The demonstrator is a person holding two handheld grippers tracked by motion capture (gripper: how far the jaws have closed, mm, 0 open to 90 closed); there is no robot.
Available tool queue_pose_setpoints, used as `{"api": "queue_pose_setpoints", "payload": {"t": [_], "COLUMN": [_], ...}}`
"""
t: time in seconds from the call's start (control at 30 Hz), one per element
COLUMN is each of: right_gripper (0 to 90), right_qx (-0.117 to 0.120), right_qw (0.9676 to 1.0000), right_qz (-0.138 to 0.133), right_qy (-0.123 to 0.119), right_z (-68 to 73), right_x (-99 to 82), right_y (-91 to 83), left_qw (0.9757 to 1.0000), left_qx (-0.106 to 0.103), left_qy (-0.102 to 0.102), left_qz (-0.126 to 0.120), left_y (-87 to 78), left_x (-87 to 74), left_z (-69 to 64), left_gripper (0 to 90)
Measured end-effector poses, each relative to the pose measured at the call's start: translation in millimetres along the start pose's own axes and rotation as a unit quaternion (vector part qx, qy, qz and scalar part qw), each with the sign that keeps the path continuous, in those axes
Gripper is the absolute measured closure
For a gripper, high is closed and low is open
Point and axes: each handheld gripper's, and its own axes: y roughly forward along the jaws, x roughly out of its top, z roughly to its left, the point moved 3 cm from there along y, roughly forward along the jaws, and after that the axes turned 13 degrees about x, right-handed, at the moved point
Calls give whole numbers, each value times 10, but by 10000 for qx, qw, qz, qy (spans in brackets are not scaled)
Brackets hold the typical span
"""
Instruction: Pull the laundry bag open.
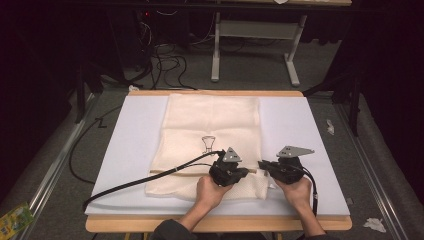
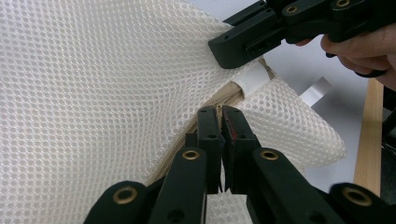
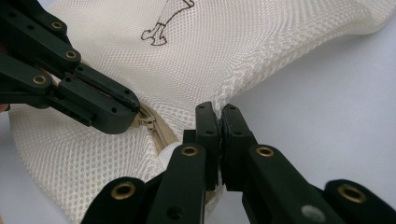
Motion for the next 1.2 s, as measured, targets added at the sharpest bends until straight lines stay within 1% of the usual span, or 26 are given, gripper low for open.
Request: {"api": "queue_pose_setpoints", "payload": {"t": [0.1, 0.17, 0.3, 0.37, 0.43, 0.47, 0.6, 0.7, 0.8, 0.97, 1.07, 1.1, 1.2], "right_gripper": [888, 888, 887, 887, 887, 887, 886, 886, 885, 885, 885, 885, 884], "right_qx": [-39, -43, -32, -53, -44, -64, -85, -89, -78, -102, -94, -96, -73], "right_qw": [10000, 10000, 10000, 10000, 10000, 10000, 10000, 9999, 9999, 9999, 9999, 9999, 9998], "right_qz": [16, 1, -26, -23, -41, -38, -29, -51, -65, -35, -65, -77, -88], "right_qy": [-6, 10, 29, 48, 51, 9, 37, 22, 64, 52, 99, 114, 149], "right_z": [-6, -18, -22, -25, -27, -30, -33, -34, -32, -43, -54, -55, -54], "right_x": [-3, -6, -6, -12, -14, -10, -10, -8, -4, -6, -13, -13, -10], "right_y": [-6, -28, -25, -1, 11, 12, 4, 4, 6, -13, -4, 1, 10], "left_qw": [10000, 10000, 10000, 10000, 10000, 10000, 9999, 9999, 9999, 9998, 9999, 9998, 9998], "left_qx": [32, 29, 58, 23, 60, 65, 36, 45, 79, 93, 119, 143, 116], "left_qy": [-12, -51, 3, 3, 40, 12, -34, 24, 64, 17, 0, 23, -27], "left_qz": [11, -45, 15, -38, -54, -69, -96, -113, -93, -159, -122, -120, -142], "left_y": [-27, -67, -96, -118, -143, -151, -176, -190, -202, -265, -289, -303, -338], "left_x": [-6, -8, -36, -48, -60, -65, -74, -74, -77, -92, -116, -123, -136], "left_z": [41, 60, 87, 116, 137, 150, 181, 184, 187, 226, 251, 258, 280], "left_gripper": [872, 872, 872, 871, 871, 871, 871, 871, 871, 870, 870, 869, 870]}}
